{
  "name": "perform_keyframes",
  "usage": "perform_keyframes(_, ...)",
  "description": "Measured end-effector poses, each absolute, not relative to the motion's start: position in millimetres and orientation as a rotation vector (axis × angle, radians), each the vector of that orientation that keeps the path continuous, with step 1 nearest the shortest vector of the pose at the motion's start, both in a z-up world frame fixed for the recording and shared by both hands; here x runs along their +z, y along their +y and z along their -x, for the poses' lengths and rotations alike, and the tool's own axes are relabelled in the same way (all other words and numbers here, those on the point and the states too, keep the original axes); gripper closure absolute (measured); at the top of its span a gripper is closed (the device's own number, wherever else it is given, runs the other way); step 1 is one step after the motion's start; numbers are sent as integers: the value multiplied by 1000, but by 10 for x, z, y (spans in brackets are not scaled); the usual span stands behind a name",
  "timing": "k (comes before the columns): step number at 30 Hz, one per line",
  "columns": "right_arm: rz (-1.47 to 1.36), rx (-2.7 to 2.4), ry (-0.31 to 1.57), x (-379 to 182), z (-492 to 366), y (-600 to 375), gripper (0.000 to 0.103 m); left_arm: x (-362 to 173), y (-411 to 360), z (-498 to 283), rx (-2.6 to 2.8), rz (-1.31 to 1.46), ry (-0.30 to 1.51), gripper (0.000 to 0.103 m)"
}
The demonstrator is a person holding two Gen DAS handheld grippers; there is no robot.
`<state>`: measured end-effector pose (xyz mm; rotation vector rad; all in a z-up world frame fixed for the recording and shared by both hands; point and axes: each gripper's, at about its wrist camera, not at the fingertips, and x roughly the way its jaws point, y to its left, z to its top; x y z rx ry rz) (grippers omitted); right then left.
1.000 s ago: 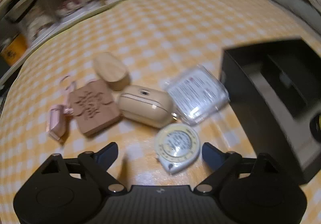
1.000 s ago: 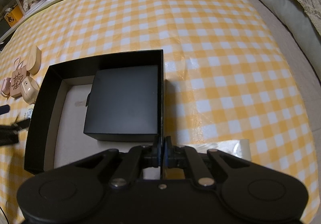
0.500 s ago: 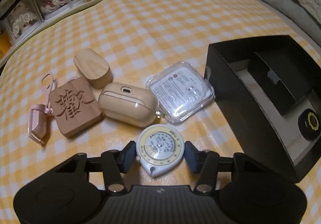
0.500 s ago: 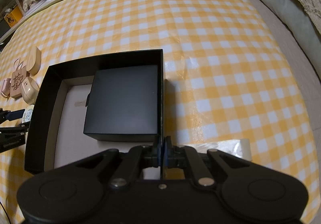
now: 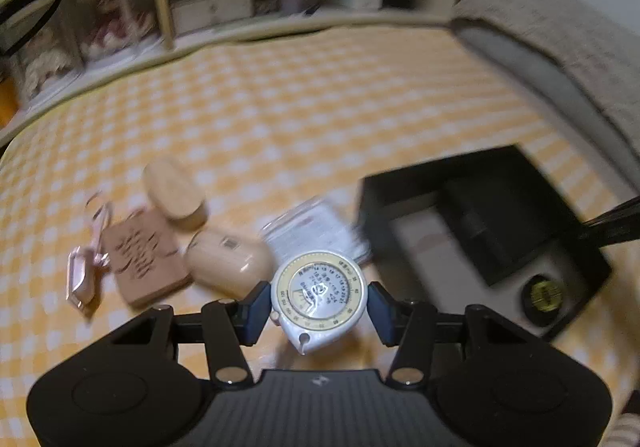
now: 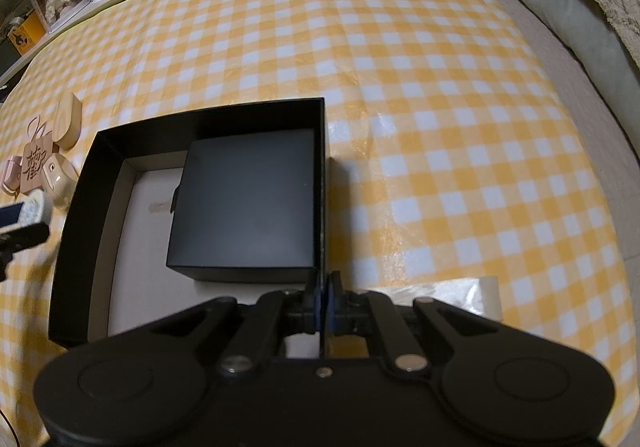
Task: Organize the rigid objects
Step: 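Place the tape-measure disc in the tray beside the jar, release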
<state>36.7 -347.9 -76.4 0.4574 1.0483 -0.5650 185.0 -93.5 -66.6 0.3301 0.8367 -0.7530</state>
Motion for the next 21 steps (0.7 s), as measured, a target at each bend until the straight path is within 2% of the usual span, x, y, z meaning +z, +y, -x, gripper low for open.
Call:
perform_keyframes(9, -458, -564, 1048, -763, -365, -3482, 98, -437, -1333, -1413, -940, -348, 803, 50)
perform_keyframes(14, -448, -566, 1050, -772, -367, -3461, 98, -586, -1685, -1303, -973, -378, 888, 50)
perform_keyframes(21, -440, -569, 1055, -786, -367, -3438, 99, -935, -2132, -1335, -916, -562, 1033, 50)
